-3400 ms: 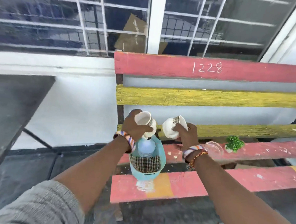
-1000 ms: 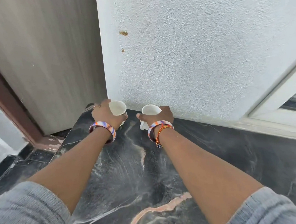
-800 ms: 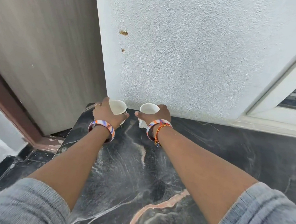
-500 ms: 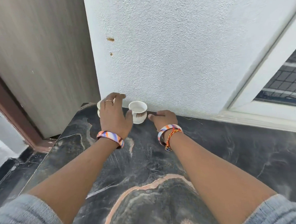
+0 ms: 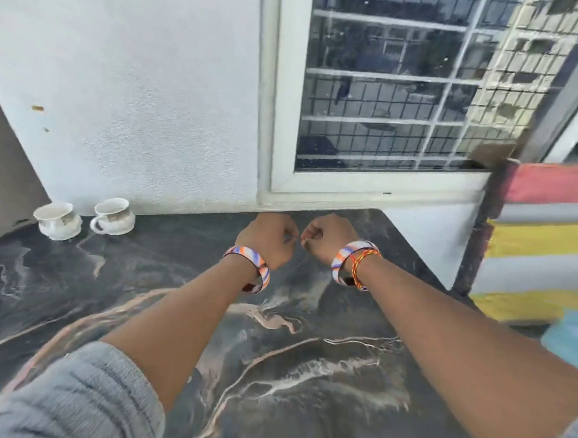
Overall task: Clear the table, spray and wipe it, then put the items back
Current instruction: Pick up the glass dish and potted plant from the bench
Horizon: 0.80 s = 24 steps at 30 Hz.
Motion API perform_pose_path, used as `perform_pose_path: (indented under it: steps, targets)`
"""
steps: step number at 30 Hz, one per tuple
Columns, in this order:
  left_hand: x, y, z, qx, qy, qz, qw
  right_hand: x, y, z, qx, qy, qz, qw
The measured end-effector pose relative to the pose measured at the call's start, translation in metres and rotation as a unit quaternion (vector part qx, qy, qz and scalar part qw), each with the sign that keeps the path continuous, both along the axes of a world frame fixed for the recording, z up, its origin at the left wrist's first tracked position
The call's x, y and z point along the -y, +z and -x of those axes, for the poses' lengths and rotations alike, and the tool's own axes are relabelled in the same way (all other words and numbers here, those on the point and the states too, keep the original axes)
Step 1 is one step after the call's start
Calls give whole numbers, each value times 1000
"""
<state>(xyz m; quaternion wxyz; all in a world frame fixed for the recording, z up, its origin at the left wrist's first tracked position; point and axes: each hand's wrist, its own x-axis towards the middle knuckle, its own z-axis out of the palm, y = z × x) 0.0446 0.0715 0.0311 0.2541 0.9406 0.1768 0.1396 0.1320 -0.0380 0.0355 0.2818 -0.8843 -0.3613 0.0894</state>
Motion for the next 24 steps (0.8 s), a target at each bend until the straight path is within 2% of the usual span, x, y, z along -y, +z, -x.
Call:
perform_pose_path:
  steps: [8,16,24]
  targets:
    - [227,17,-87,-38,-173,-42,983,244,27,-47,62,-119,61,989]
    - [372,19,-157,-21,-298,-69,952,399,22,-90,41,-217,58,974]
    - [481,11,-248,-34,-373,-64,925,511,3,-158,35,-272,54,960]
